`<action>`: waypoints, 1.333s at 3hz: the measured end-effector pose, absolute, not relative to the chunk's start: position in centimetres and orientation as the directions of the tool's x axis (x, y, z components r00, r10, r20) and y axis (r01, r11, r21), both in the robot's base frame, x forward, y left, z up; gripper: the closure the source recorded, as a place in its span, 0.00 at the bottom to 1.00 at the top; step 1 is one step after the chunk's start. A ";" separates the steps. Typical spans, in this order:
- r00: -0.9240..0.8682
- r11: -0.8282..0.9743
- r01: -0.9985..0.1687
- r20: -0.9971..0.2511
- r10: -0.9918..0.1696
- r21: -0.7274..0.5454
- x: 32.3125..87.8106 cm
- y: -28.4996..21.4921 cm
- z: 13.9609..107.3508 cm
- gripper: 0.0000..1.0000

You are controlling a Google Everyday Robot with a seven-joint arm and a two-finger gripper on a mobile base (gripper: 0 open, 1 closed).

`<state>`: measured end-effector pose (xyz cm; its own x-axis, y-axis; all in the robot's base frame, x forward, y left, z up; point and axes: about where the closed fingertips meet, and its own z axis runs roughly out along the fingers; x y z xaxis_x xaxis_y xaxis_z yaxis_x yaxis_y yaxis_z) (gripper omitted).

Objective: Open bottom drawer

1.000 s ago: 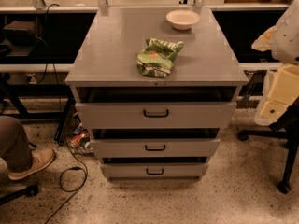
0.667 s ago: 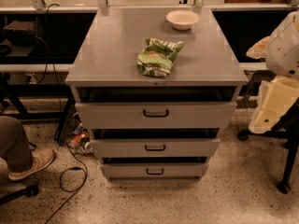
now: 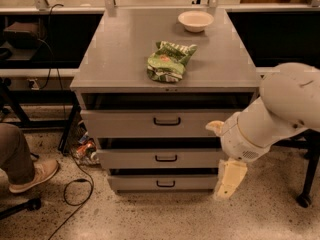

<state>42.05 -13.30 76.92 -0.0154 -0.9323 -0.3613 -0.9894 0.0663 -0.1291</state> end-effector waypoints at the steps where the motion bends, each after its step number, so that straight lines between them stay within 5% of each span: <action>1: -0.015 0.067 -0.989 -0.361 -0.932 -0.132 42.1 -13.4 77.3 0.00; 4: -0.098 0.114 -0.993 -0.364 -0.926 -0.023 39.5 -14.7 54.9 0.00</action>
Offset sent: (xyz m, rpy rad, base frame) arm -0.0088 0.0007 -0.0621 -0.0574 0.0442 -0.0525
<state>39.54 -14.70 54.89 -0.0977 -0.9265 -0.3635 -0.9932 0.1139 -0.0232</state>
